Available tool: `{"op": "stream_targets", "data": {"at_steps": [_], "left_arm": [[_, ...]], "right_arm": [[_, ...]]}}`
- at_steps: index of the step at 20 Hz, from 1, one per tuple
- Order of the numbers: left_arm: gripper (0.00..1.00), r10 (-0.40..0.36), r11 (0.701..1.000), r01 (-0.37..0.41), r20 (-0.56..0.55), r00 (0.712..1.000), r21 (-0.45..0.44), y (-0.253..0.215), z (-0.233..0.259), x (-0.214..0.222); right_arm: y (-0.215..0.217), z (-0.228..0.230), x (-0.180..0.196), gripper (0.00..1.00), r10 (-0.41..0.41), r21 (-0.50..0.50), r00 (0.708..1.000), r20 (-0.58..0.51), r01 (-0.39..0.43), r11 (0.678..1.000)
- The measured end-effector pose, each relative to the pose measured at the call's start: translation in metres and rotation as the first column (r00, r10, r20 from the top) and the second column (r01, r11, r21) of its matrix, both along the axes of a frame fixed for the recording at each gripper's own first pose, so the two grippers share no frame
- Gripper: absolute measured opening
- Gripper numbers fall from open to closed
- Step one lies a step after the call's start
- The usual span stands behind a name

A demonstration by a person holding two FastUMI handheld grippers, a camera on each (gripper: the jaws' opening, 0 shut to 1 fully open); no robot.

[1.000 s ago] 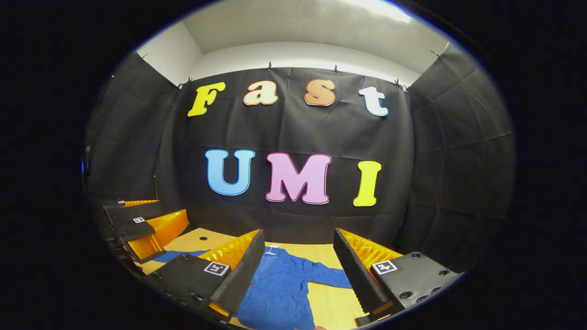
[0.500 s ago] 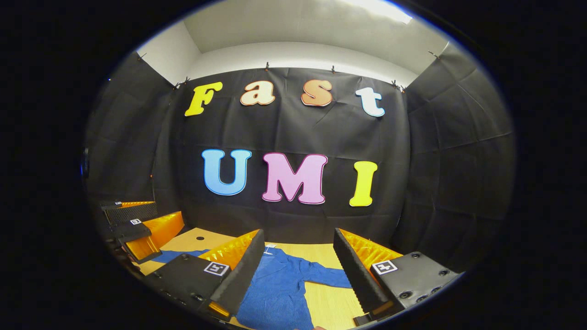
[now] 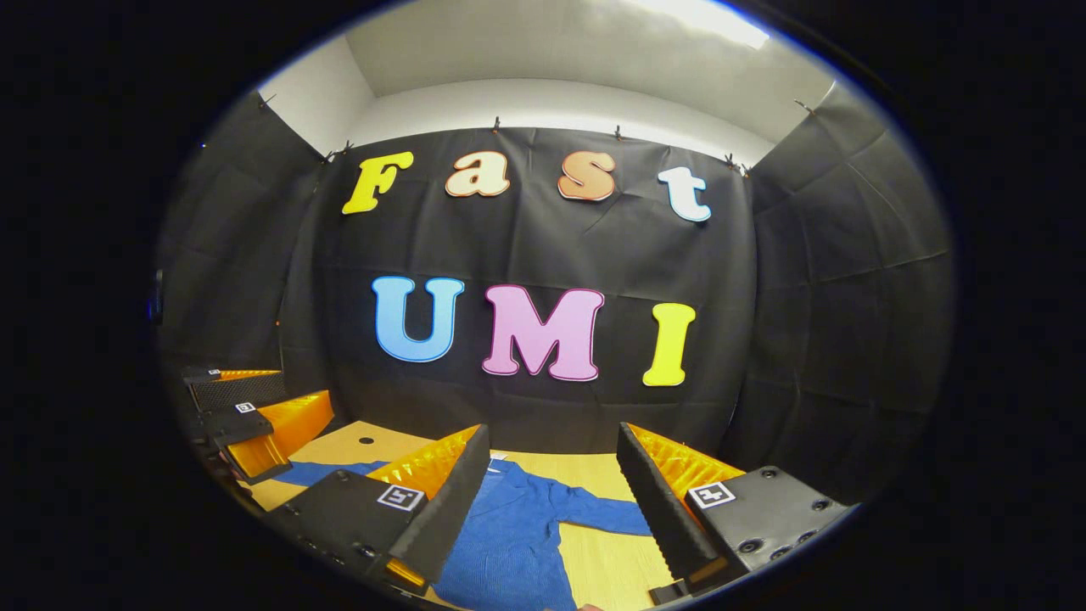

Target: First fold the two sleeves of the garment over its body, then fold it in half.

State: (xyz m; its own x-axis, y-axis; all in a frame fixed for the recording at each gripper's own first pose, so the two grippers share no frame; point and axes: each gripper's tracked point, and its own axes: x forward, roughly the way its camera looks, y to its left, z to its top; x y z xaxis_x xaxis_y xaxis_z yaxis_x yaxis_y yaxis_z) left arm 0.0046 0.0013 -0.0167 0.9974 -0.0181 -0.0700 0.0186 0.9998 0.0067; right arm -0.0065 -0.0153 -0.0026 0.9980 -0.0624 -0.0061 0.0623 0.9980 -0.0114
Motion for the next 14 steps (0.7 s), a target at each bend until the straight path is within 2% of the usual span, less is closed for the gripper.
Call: {"op": "stream_targets", "data": {"at_steps": [6, 7, 8, 14], "left_arm": [[0.81, -0.021, 1.000, 0.021, 0.002, 1.000, -0.001, -0.003, -0.003, 0.003], [0.81, -0.021, 1.000, 0.021, 0.003, 1.000, 0.001, -0.001, -0.002, 0.004], [0.81, -0.021, 1.000, 0.021, 0.004, 1.000, 0.003, 0.000, -0.003, 0.005], [0.81, -0.013, 1.000, 0.013, -0.023, 1.000, -0.011, 0.007, -0.017, 0.012]], "right_arm": [[-0.018, -0.017, 0.001, 0.86, -0.044, -0.013, 0.999, -0.025, 0.043, 0.999], [-0.019, -0.020, 0.001, 0.97, -0.050, -0.009, 0.998, -0.030, 0.049, 0.999], [-0.020, -0.021, 0.001, 0.87, -0.055, -0.004, 0.998, -0.031, 0.054, 0.999], [-0.021, -0.031, 0.005, 0.87, -0.064, 0.008, 0.997, -0.043, 0.065, 0.998]]}}
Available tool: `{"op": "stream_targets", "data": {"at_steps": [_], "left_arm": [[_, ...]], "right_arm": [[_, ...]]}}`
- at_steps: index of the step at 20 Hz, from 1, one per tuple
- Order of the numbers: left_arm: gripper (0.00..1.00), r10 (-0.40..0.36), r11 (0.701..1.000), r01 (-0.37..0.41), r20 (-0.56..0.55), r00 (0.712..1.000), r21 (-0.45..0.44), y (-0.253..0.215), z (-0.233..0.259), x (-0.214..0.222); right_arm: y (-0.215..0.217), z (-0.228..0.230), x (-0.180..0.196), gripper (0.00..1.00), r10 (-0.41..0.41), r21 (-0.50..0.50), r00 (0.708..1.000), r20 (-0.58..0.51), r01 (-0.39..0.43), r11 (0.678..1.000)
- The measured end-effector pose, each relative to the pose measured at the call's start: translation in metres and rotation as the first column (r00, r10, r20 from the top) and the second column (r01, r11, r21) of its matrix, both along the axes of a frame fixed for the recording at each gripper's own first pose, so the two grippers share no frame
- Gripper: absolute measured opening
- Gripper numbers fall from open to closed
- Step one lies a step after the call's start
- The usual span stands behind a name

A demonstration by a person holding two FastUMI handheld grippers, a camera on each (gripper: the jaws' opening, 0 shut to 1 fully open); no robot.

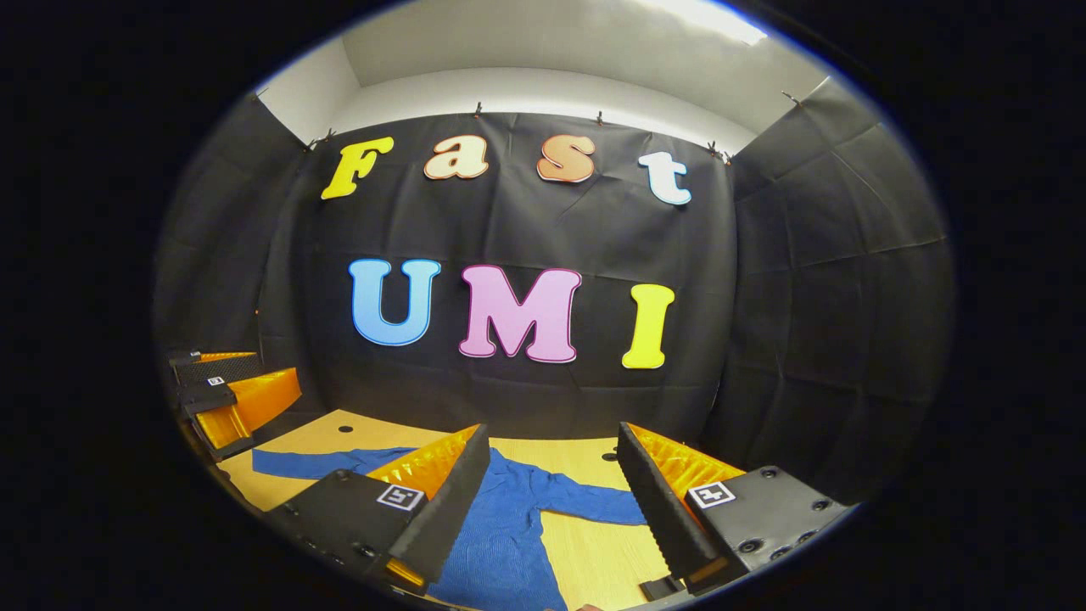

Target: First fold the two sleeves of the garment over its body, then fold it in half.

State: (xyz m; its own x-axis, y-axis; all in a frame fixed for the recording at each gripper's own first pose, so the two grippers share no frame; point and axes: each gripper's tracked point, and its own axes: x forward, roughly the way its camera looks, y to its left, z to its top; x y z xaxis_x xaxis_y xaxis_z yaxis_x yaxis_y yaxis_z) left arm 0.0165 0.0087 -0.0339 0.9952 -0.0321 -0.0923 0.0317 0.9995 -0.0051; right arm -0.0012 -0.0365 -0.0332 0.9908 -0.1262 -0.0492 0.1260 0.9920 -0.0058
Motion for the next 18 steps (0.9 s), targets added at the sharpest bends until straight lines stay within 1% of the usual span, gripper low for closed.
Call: {"op": "stream_targets", "data": {"at_steps": [4, 7, 8, 12, 13, 14, 15, 16, 17, 18], "left_arm": [[0.81, 0.015, 1.000, -0.015, -0.007, 1.000, 0.003, 0.010, -0.002, 0.003], [0.81, 0.032, 0.999, -0.032, 0.002, 0.999, 0.018, 0.019, -0.001, 0.005], [0.82, 0.041, 0.999, -0.041, 0.000, 0.999, 0.018, 0.020, -0.003, 0.005], [0.81, 0.057, 0.998, -0.057, -0.023, 0.998, -0.005, 0.017, -0.010, 0.012], [0.81, 0.061, 0.998, -0.061, -0.027, 0.998, -0.011, 0.016, -0.010, 0.014], [0.81, 0.061, 0.998, -0.061, -0.031, 0.998, -0.018, 0.011, -0.012, 0.017], [0.81, 0.060, 0.998, -0.060, -0.033, 0.998, -0.023, 0.007, -0.012, 0.020], [0.81, 0.061, 0.998, -0.062, -0.037, 0.997, -0.024, 0.004, -0.014, 0.023], [0.81, 0.066, 0.998, -0.066, -0.039, 0.997, -0.021, 0.001, -0.014, 0.026], [0.81, 0.071, 0.997, -0.072, -0.045, 0.996, -0.017, -0.003, -0.016, 0.030]], "right_arm": [[-0.012, -0.002, 0.008, 0.87, -0.011, 0.006, 1.000, 0.001, 0.011, 1.000], [-0.039, -0.010, 0.018, 0.86, -0.046, -0.012, 0.999, -0.003, 0.046, 0.999], [-0.050, -0.012, 0.022, 0.97, -0.058, -0.018, 0.998, -0.004, 0.058, 0.998], [-0.095, -0.036, 0.038, 0.97, -0.087, -0.054, 0.996, -0.020, 0.086, 0.995], [-0.111, -0.044, 0.043, 0.87, -0.095, -0.060, 0.995, -0.032, 0.093, 0.994], [-0.123, -0.054, 0.048, 0.97, -0.098, -0.061, 0.994, -0.048, 0.095, 0.994], [-0.140, -0.066, 0.055, 0.98, -0.108, -0.060, 0.992, -0.064, 0.104, 0.993], [-0.158, -0.081, 0.063, 0.92, -0.120, -0.066, 0.990, -0.079, 0.115, 0.991], [-0.177, -0.098, 0.070, 0.92, -0.138, -0.072, 0.984, -0.111, 0.131, 0.989], [-0.193, -0.119, 0.076, 1.00, -0.149, -0.070, 0.977, -0.154, 0.139, 0.988]]}}
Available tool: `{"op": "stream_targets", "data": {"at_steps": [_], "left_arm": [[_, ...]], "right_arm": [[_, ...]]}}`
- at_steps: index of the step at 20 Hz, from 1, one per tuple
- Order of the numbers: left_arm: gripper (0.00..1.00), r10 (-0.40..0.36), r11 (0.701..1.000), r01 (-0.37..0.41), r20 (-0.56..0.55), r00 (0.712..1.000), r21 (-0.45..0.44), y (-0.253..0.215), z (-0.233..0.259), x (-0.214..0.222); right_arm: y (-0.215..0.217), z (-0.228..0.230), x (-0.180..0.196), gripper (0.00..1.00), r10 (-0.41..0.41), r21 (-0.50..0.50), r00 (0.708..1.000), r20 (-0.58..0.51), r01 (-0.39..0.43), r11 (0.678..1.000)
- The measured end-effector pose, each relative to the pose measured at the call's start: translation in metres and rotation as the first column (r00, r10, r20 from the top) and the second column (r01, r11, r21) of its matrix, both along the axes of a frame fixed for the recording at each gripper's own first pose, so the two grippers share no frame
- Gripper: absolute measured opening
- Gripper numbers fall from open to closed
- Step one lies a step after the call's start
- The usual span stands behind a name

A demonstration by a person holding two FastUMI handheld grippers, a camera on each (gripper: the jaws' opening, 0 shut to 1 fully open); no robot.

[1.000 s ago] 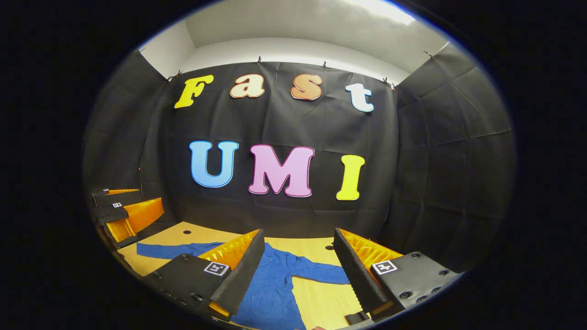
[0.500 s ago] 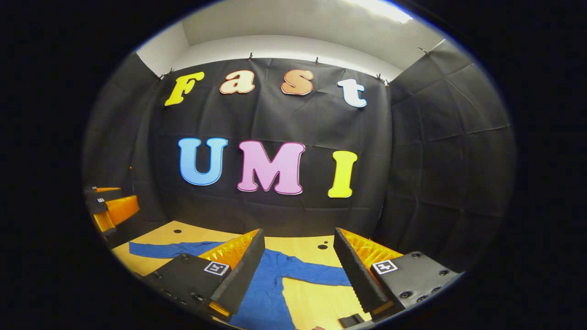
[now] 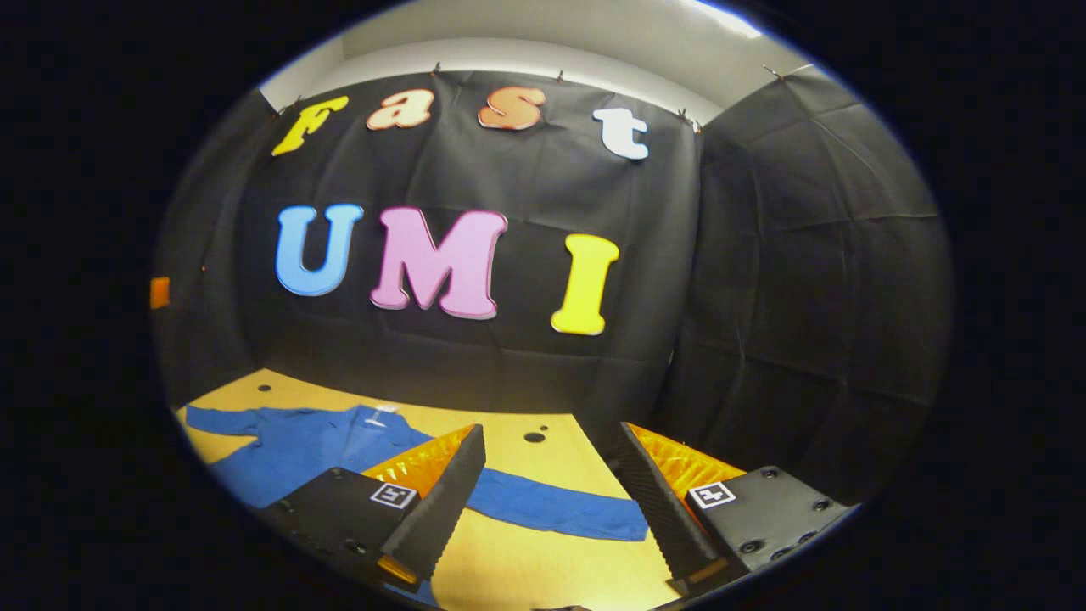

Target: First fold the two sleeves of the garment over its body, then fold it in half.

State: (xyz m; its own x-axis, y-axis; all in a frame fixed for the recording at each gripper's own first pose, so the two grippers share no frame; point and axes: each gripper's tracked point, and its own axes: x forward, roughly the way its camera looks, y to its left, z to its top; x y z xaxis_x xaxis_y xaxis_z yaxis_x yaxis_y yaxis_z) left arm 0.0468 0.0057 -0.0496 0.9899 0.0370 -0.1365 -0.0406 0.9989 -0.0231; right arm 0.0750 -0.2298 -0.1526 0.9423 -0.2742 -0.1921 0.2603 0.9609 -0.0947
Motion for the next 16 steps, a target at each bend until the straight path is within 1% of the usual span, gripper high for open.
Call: {"op": "stream_targets", "data": {"at_steps": [1, 3, 6, 8, 10, 13, 14, 15, 16], "left_arm": [[0.81, 0.010, 1.000, -0.010, -0.011, 1.000, 0.009, -0.004, 0.000, 0.005], [0.81, 0.051, 0.998, -0.050, -0.037, 0.998, 0.030, -0.007, -0.002, 0.014], [0.81, 0.092, 0.995, -0.091, -0.059, 0.994, 0.029, -0.020, 0.001, 0.026], [0.81, 0.127, 0.991, -0.124, -0.076, 0.989, 0.045, -0.026, -0.001, 0.034], [0.81, 0.162, 0.986, -0.157, -0.094, 0.982, 0.063, -0.035, -0.002, 0.040], [0.81, 0.205, 0.979, -0.201, -0.144, 0.968, 0.040, -0.049, -0.012, 0.046], [0.82, 0.218, 0.976, -0.216, -0.164, 0.962, 0.028, -0.053, -0.017, 0.048], [0.81, 0.229, 0.973, -0.229, -0.178, 0.957, 0.020, -0.056, -0.018, 0.048], [0.81, 0.240, 0.970, -0.241, -0.186, 0.953, 0.019, -0.057, -0.019, 0.049]], "right_arm": [[-0.015, -0.020, 0.007, 1.00, -0.010, 0.014, 0.999, -0.036, 0.010, 1.000], [-0.041, -0.060, 0.024, 1.00, -0.024, 0.081, 0.994, -0.102, 0.033, 0.996], [-0.076, -0.116, 0.050, 1.00, -0.048, 0.187, 0.978, -0.202, 0.087, 0.978], [-0.101, -0.153, 0.064, 1.00, -0.071, 0.217, 0.961, -0.267, 0.132, 0.967], [-0.121, -0.187, 0.073, 1.00, -0.083, 0.207, 0.938, -0.337, 0.160, 0.965], [-0.140, -0.239, 0.083, 1.00, -0.075, 0.197, 0.899, -0.431, 0.175, 0.965], [-0.143, -0.252, 0.083, 0.91, -0.071, 0.197, 0.885, -0.460, 0.180, 0.964], [-0.146, -0.263, 0.080, 1.00, -0.067, 0.197, 0.867, -0.493, 0.187, 0.962], [-0.149, -0.272, 0.077, 1.00, -0.066, 0.200, 0.850, -0.523, 0.198, 0.960]]}}
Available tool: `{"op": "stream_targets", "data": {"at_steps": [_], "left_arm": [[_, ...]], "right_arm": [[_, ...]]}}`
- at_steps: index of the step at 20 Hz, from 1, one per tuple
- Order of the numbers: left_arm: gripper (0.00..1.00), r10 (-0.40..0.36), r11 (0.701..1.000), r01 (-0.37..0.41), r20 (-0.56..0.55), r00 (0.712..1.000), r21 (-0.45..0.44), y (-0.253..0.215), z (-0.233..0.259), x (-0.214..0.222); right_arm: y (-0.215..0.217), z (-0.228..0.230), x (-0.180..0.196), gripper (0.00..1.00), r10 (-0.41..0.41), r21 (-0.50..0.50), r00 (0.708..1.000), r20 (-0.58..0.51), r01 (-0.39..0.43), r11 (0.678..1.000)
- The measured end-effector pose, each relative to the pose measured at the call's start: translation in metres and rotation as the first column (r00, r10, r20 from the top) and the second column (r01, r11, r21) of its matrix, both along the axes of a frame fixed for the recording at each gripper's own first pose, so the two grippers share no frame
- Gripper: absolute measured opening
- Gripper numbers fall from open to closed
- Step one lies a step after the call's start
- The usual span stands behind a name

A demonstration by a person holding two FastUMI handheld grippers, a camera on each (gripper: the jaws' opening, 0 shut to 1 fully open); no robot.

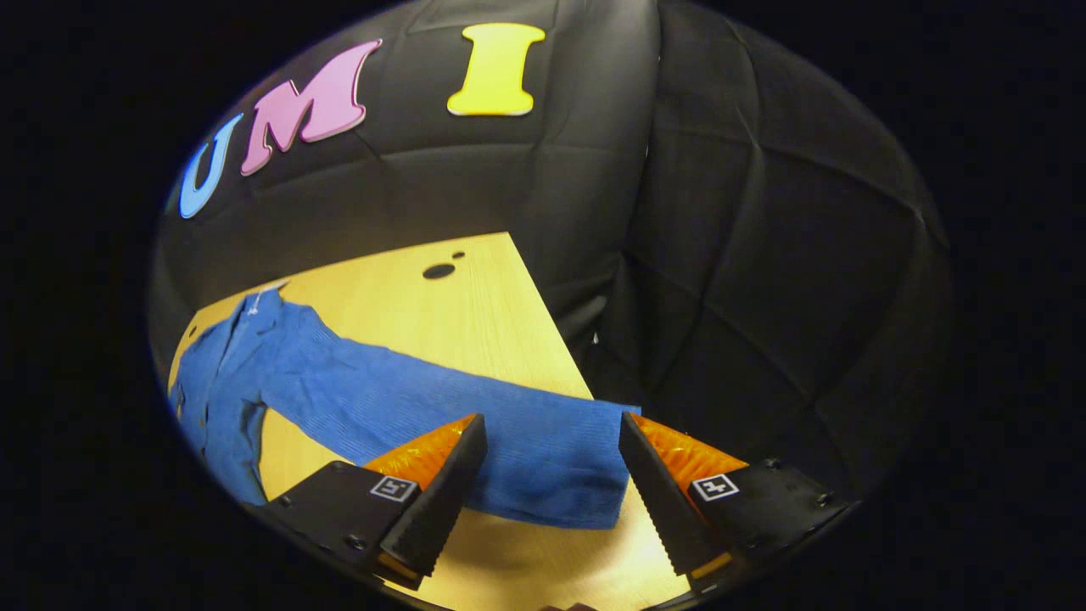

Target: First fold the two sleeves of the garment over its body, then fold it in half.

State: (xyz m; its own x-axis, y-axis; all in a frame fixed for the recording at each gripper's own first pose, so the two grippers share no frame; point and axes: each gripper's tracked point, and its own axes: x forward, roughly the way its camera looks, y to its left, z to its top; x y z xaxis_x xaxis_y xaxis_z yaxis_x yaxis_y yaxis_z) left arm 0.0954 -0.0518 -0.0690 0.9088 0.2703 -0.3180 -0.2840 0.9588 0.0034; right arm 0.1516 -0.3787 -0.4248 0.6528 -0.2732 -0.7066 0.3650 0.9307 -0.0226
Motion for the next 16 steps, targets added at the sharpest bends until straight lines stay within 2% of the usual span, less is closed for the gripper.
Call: {"op": "stream_targets", "data": {"at_steps": [1, 2, 3, 4, 5, 7, 11, 12, 13, 16], "left_arm": [[0.81, 0.011, 1.000, -0.011, -0.007, 1.000, 0.004, -0.002, 0.000, 0.000], [0.81, 0.020, 1.000, -0.020, -0.014, 1.000, 0.014, -0.002, 0.000, -0.001], [0.81, 0.028, 0.999, -0.027, -0.019, 0.999, 0.027, -0.003, 0.000, -0.002], [0.81, 0.033, 0.999, -0.032, -0.025, 0.999, 0.037, -0.004, -0.002, -0.002], [0.81, 0.036, 0.998, -0.035, -0.032, 0.999, 0.044, -0.006, -0.002, -0.003], [0.81, 0.035, 0.998, -0.033, -0.042, 0.999, 0.047, -0.011, -0.004, -0.004], [0.81, 0.030, 0.999, -0.028, -0.047, 0.998, 0.045, -0.022, -0.008, 0.002], [0.82, 0.021, 0.999, -0.019, -0.048, 0.999, 0.044, -0.027, -0.007, 0.003], [0.81, 0.011, 0.999, -0.009, -0.040, 0.999, 0.050, -0.030, -0.003, 0.005], [0.82, -0.009, 0.996, 0.011, -0.016, 1.000, 0.090, -0.035, 0.005, 0.006]], "right_arm": [[-0.001, -0.008, -0.003, 1.00, -0.007, 0.013, 1.000, -0.029, 0.008, 1.000], [0.000, -0.015, -0.006, 0.94, -0.015, 0.029, 0.999, -0.050, 0.017, 0.999], [0.000, -0.026, -0.008, 0.94, -0.028, 0.049, 0.997, -0.071, 0.032, 0.998], [0.004, -0.036, -0.017, 1.00, -0.039, 0.086, 0.992, -0.122, 0.050, 0.995], [0.001, -0.031, -0.009, 0.94, -0.039, 0.063, 0.996, -0.079, 0.044, 0.997], [0.003, -0.038, -0.014, 1.00, -0.024, 0.061, 0.996, -0.090, 0.029, 0.998], [0.000, -0.035, -0.011, 1.00, -0.035, 0.056, 0.998, -0.057, 0.038, 0.998], [0.000, -0.036, -0.011, 0.93, -0.044, 0.061, 0.997, -0.060, 0.047, 0.997], [-0.001, -0.034, -0.011, 0.98, -0.057, 0.067, 0.996, -0.062, 0.061, 0.996], [0.000, -0.035, -0.013, 0.98, -0.054, 0.068, 0.996, -0.078, 0.059, 0.996]]}}
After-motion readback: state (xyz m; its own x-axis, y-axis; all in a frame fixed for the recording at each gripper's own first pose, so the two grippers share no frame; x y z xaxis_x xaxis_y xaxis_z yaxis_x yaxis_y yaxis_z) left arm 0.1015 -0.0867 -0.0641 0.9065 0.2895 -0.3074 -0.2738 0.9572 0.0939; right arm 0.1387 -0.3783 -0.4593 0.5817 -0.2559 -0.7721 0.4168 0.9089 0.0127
